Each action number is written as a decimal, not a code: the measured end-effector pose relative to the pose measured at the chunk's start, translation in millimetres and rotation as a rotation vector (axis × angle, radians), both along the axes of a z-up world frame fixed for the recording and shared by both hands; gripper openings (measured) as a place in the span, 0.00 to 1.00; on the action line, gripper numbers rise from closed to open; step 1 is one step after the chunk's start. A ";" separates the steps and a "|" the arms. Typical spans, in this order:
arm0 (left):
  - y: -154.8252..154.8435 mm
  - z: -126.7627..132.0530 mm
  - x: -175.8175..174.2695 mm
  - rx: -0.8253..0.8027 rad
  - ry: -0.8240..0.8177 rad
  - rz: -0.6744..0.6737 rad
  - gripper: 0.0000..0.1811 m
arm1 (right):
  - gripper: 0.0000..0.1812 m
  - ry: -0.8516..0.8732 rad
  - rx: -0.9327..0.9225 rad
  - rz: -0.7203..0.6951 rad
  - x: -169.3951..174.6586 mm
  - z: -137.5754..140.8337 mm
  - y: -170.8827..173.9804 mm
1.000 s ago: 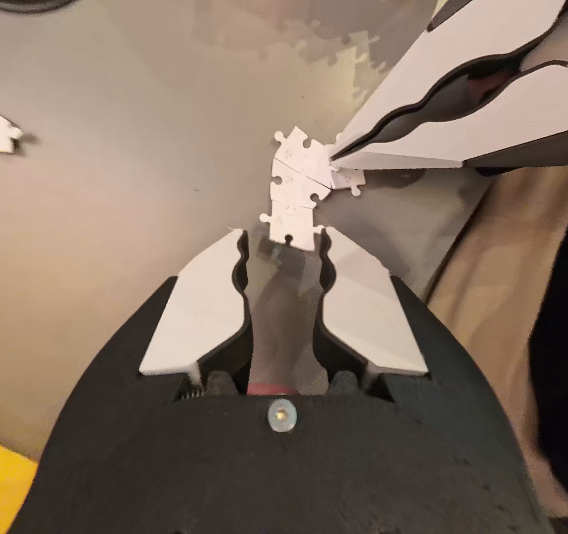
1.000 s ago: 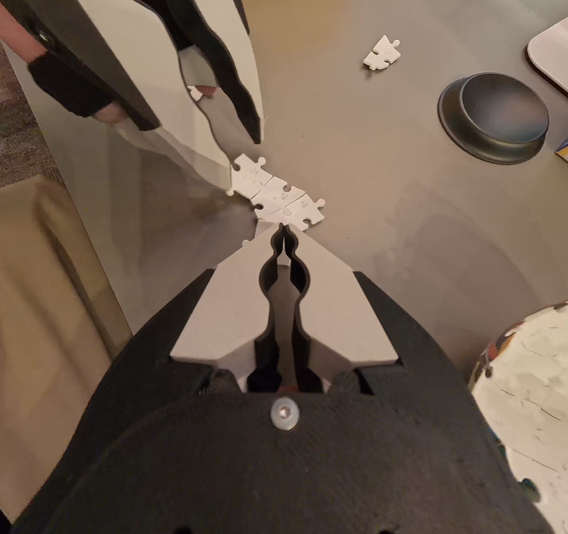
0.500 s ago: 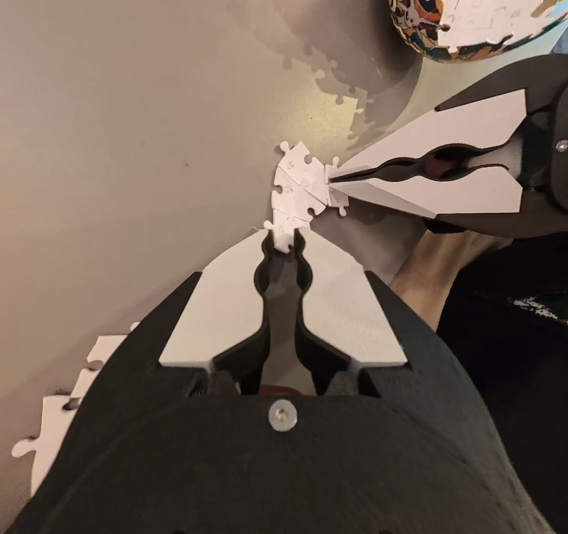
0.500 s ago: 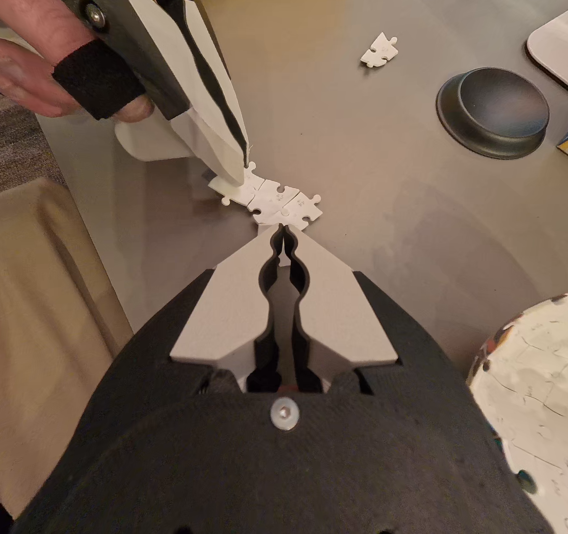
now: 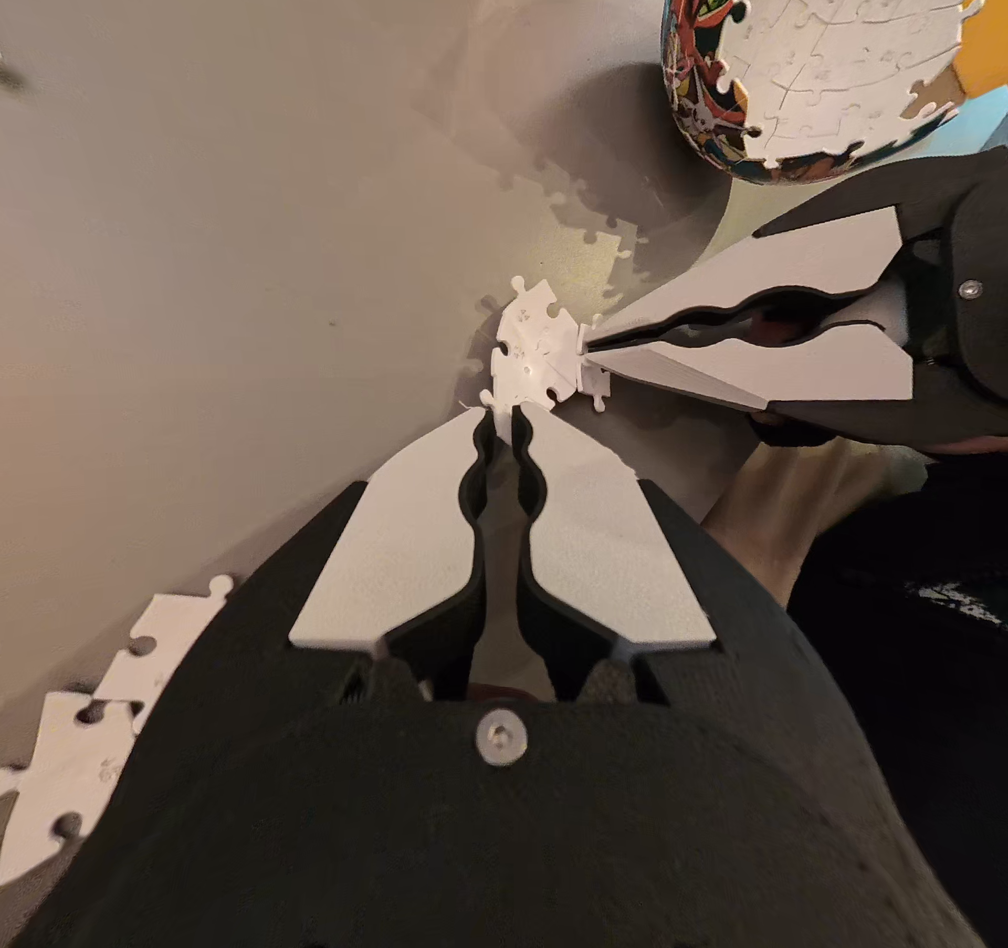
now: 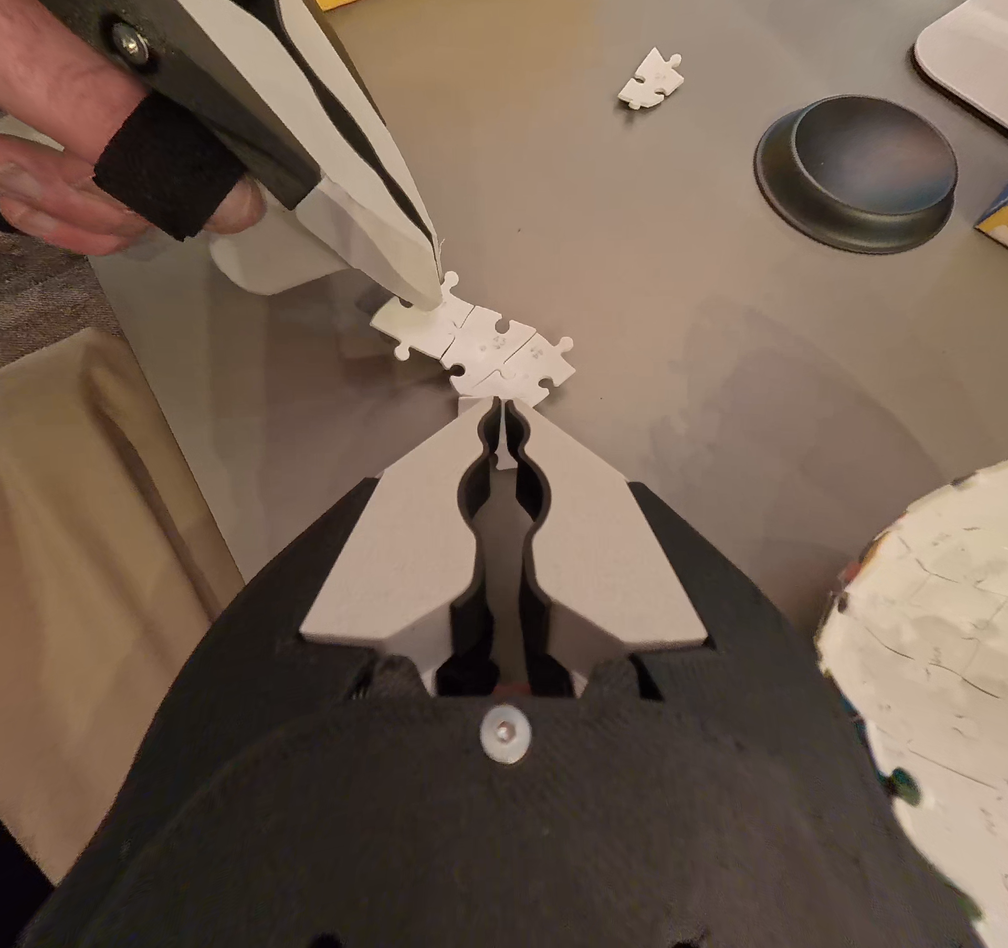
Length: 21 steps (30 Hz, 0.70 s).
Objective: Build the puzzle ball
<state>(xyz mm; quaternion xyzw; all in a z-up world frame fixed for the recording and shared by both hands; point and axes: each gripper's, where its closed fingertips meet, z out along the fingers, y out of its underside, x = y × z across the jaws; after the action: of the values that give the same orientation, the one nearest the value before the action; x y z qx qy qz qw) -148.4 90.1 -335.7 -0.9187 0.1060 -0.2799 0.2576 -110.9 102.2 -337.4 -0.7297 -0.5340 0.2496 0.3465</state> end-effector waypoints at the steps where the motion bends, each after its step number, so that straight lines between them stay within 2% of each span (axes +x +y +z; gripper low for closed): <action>1: -0.3 -0.1 -0.2 0.008 0.013 0.006 0.03 | 0.00 0.001 -0.003 -0.003 0.7 0.2 0.1; 7: -1.1 0.9 0.0 0.030 0.025 0.033 0.03 | 0.03 0.001 -0.001 -0.014 2.5 1.1 1.2; 11: -1.9 1.5 -0.6 0.045 0.042 0.034 0.03 | 0.13 -0.008 0.016 -0.023 6.2 1.7 1.8; 16: -1.0 1.9 -2.5 0.061 0.054 0.043 0.03 | 0.16 0.016 0.004 -0.041 8.2 7.3 5.0; 21: 0.3 3.6 -5.2 0.076 0.048 0.052 0.03 | 0.18 0.038 -0.100 -0.022 5.8 4.4 -4.4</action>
<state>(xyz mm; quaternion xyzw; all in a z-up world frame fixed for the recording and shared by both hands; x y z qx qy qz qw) -153.6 90.4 -332.1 -0.9171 0.0987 -0.2469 0.2969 -105.1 97.8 -333.0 -0.7471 -0.5062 0.2859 0.3223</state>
